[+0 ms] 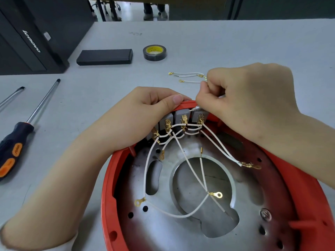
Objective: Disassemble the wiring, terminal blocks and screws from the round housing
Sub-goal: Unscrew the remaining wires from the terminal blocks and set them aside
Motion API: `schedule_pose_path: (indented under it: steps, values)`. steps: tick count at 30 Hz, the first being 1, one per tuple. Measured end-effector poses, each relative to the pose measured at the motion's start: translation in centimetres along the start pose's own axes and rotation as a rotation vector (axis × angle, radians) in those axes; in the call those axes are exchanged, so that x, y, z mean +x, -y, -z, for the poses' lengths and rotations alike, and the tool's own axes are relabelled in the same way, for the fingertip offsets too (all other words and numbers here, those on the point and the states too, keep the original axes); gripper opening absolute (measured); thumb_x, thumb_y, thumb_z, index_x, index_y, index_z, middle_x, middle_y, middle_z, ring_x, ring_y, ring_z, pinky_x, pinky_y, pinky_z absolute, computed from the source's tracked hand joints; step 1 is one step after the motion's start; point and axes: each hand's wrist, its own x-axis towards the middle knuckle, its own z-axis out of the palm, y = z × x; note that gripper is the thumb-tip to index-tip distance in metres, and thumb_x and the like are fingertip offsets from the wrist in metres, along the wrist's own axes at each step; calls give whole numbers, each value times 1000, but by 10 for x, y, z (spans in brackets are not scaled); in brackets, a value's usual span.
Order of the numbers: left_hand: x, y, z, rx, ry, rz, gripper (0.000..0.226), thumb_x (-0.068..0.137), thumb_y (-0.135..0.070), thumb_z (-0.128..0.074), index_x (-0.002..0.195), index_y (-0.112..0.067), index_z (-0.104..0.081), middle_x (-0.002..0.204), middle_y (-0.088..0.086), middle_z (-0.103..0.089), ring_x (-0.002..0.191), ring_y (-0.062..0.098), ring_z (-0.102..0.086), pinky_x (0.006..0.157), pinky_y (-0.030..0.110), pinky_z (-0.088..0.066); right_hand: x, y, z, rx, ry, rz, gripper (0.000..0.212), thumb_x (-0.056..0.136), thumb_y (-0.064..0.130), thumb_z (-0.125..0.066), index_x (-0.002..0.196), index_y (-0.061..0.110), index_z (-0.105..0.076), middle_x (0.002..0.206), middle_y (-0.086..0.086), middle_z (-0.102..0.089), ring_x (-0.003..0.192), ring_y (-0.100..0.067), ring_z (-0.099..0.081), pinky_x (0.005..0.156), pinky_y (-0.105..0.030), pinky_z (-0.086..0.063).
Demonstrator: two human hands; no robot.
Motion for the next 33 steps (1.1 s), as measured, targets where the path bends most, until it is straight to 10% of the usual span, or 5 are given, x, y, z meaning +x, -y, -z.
schedule_pose_path:
  steps: [9,19,26,33]
  values:
    - [0,0,0,6,-6,-13,24,97,-37,-47,99,-41,-71,92,-22,-73,93,4,-68,85,17,-49,8,-8,-20,197,130,0,34,78,39,-39,65,9,-51,57,-9,-55,59,-39,-53,61,-48,-50]
    - [0,0,-1,-25,-10,-23,23,98,-32,-48,101,-36,-70,90,-28,-71,88,-14,-64,74,0,-41,5,-5,-14,129,142,-3,33,79,38,-43,67,9,-51,56,-6,-53,58,-35,-53,59,-42,-48]
    - [0,0,-1,-15,-16,-30,24,99,-31,-47,100,-37,-70,76,-31,-69,72,-18,-61,64,-2,-39,0,2,-6,-11,-136,24,32,79,20,-56,55,17,-36,45,1,-20,43,-29,-29,50,-25,-16]
    - [0,0,0,-15,-2,9,25,98,-33,-47,107,-33,-71,92,-23,-73,91,-7,-66,84,14,-49,2,-4,-10,-22,-118,101,28,77,20,-58,53,15,-44,43,-3,-30,41,-29,-35,53,-26,-20]
